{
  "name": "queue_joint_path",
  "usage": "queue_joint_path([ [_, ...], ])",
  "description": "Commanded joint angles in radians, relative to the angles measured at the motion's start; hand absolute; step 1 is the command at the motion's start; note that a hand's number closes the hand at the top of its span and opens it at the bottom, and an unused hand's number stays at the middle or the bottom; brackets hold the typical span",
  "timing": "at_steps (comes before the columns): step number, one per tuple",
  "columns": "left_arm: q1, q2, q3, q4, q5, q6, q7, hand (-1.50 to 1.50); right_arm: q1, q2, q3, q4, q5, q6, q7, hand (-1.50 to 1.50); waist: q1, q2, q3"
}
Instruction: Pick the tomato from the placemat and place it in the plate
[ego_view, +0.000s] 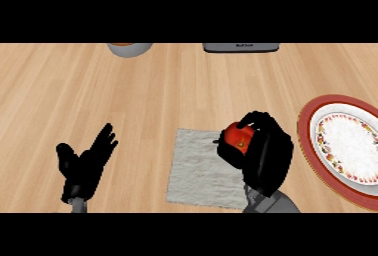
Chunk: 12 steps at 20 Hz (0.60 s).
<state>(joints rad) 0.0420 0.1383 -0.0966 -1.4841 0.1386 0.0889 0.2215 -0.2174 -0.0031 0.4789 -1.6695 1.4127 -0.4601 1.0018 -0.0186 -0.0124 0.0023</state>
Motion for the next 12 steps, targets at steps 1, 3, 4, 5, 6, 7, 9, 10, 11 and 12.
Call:
queue_joint_path([
  [1,-0.01,-0.006,0.0,0.057,-0.007,-0.005,-0.008,0.0,0.038,0.003,0.019,-0.116,0.147,-0.057,0.232,1.5,-0.003,0.006,-0.004],
  [3,0.047,0.003,0.0,0.023,0.007,-0.033,-0.043,0.0,0.108,0.003,-0.02,-0.161,0.135,-0.141,0.171,1.5,0.006,0.007,-0.002],
  [4,0.047,-0.029,-0.033,-0.004,-0.019,0.011,0.001,0.0,0.143,0.003,-0.016,-0.198,0.138,-0.144,0.181,1.5,0.004,0.006,-0.002],
  [5,0.012,0.005,0.013,0.047,-0.004,-0.01,-0.012,0.0,0.149,0.003,-0.064,-0.202,0.144,-0.156,0.144,1.5,0.002,0.01,-0.002],
  [6,0.035,-0.019,-0.019,0.011,-0.005,-0.012,-0.019,0.0,0.153,0.003,-0.064,-0.228,0.124,-0.184,0.15,1.5,0.007,0.009,-0.002],
  [7,0.048,-0.01,-0.02,-0.004,-0.017,-0.003,-0.009,0.0,0.258,0.003,-0.031,-0.253,0.129,-0.275,0.101,1.5,0.002,0.007,-0.001],
  [9,-0.008,-0.024,-0.015,0.052,-0.016,-0.012,-0.023,0.0,0.167,0.003,-0.168,-0.223,0.121,-0.229,0.072,1.5,0.008,0.012,-0.002],
  [10,0.01,-0.014,-0.011,0.005,-0.011,-0.007,0.016,0.0,0.254,-0.015,-0.159,-0.215,0.114,-0.295,0.026,1.5,0.011,0.011,-0.002],
  [11,-0.017,-0.015,-0.005,0.044,-0.012,-0.015,0.003,0.0,0.248,-0.054,-0.208,-0.185,0.045,-0.328,-0.012,1.5,0.012,0.013,-0.002],
  [12,-0.002,0.012,0.032,0.074,0.014,-0.053,-0.046,0.0,0.266,-0.099,-0.246,-0.262,0.013,-0.257,-0.019,1.5,0.009,0.012,-0.002],
])
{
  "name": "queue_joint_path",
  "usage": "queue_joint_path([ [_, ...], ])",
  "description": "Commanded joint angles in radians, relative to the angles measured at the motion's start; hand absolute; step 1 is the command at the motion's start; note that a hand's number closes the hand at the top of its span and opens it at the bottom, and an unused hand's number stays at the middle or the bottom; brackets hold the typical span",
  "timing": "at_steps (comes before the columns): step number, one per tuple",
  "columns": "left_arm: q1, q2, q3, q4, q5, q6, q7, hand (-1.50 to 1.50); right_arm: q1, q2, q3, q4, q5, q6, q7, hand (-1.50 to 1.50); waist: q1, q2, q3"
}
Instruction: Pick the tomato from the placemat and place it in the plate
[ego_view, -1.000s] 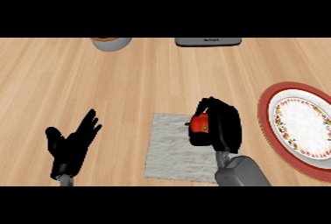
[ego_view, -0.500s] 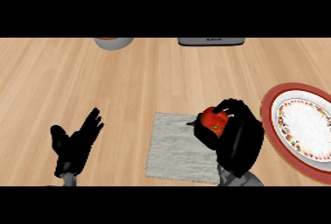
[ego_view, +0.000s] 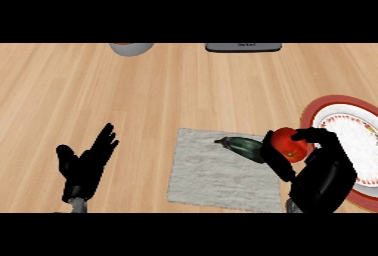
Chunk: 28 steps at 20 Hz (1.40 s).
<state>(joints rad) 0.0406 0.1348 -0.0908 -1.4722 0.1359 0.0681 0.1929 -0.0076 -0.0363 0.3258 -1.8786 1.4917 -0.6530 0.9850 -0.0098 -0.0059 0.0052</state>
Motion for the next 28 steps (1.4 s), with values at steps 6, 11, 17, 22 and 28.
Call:
queue_joint_path([
  [6,-0.02,-0.023,-0.014,0.01,-0.019,0.019,0.052,0.0,0.027,-0.204,-0.325,0.101,-0.273,-0.223,-0.096,1.5,0.008,0.007,-0.004],
  [11,0.057,-0.007,-0.022,-0.037,-0.02,-0.014,0.032,0.0,0.015,-0.357,-0.412,0.258,-0.577,-0.307,-0.274,1.5,0.015,0.006,-0.004],
  [17,0.021,-0.022,-0.008,-0.004,-0.021,-0.014,0.016,0.0,-0.079,-0.485,-0.481,0.54,-0.924,-0.372,-0.585,1.5,0.018,0.008,-0.003],
  [22,0.007,-0.057,-0.051,0.012,-0.067,0.017,0.001,0.0,-0.119,-0.537,-0.51,0.739,-1.007,-0.114,-0.517,-1.5,0.033,0.015,-0.002],
  [28,-0.021,-0.027,-0.011,-0.002,-0.027,-0.01,0.057,0.0,-0.246,-0.526,-0.569,0.991,-1.224,0.047,-0.859,-1.5,0.033,0.013,-0.001],
])
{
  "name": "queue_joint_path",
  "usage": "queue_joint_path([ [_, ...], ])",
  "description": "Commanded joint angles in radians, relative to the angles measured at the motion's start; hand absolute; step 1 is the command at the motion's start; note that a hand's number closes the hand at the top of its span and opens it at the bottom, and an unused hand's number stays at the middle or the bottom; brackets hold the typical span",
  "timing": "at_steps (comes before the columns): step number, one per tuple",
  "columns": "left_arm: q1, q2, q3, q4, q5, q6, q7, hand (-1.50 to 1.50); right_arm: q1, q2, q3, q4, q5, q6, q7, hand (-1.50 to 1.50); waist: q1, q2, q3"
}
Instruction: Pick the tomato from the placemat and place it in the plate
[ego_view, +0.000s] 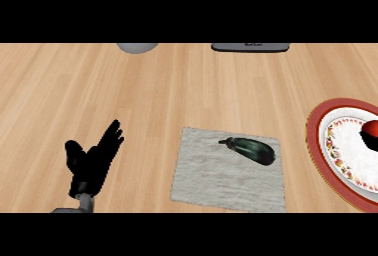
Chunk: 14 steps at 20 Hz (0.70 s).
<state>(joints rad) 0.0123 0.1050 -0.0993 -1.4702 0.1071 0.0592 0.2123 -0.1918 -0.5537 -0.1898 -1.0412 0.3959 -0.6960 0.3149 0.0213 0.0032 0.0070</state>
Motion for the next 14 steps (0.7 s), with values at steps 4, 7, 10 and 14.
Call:
queue_joint_path([
  [4,0.016,-0.005,0.012,0.063,0.019,-0.032,-0.025,0.0,-0.13,0.03,-0.141,0.214,-0.236,0.123,-0.401,-1.5,-0.006,0.004,-0.003],
  [7,0.008,0.006,0.015,0.028,0.003,-0.008,0.014,0.0,-0.136,0.042,-0.244,0.228,-0.326,0.112,-0.576,-1.5,-0.011,0.002,-0.003],
  [10,0.009,-0.018,0.008,0.049,-0.021,0.017,-0.023,0.0,-0.129,0.079,-0.344,0.243,-0.42,0.102,-0.711,-1.5,-0.016,0.002,-0.003],
  [14,0.004,-0.013,0.029,0.071,0.003,-0.013,-0.027,0.0,-0.048,0.067,-0.394,0.208,-0.498,0.194,-0.719,-1.5,-0.026,-0.003,-0.007],
])
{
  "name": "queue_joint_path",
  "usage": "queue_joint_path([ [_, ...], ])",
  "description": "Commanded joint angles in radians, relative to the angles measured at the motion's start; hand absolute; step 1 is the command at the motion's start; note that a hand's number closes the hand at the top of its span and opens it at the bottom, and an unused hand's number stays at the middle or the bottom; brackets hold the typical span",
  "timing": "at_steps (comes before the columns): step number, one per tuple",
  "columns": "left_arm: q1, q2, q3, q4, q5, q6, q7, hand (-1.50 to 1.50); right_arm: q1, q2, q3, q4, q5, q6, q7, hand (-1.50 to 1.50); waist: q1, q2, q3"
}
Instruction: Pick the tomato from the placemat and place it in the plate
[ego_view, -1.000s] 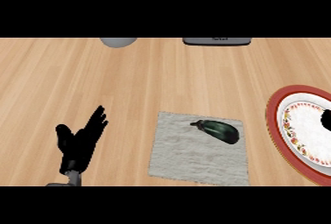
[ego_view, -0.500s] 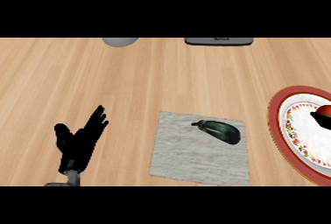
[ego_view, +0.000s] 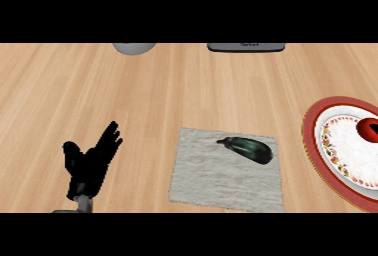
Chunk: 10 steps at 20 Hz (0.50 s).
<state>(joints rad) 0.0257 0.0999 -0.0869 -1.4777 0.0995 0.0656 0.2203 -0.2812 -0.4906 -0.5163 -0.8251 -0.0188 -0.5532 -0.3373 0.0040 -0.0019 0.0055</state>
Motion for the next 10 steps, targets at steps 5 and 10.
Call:
queue_joint_path([
  [5,0.021,-0.02,-0.004,0.006,-0.002,0.003,0.02,0.0,0.2,0.003,-0.097,-0.118,-0.199,0.294,-0.073,-1.5,-0.016,-0.001,-0.005],
  [10,0.008,0.0,0.018,0.005,-0.006,-0.006,0.005,0.0,0.414,0.025,-0.094,-0.324,-0.253,0.447,-0.047,-1.5,-0.019,-0.001,-0.006],
])
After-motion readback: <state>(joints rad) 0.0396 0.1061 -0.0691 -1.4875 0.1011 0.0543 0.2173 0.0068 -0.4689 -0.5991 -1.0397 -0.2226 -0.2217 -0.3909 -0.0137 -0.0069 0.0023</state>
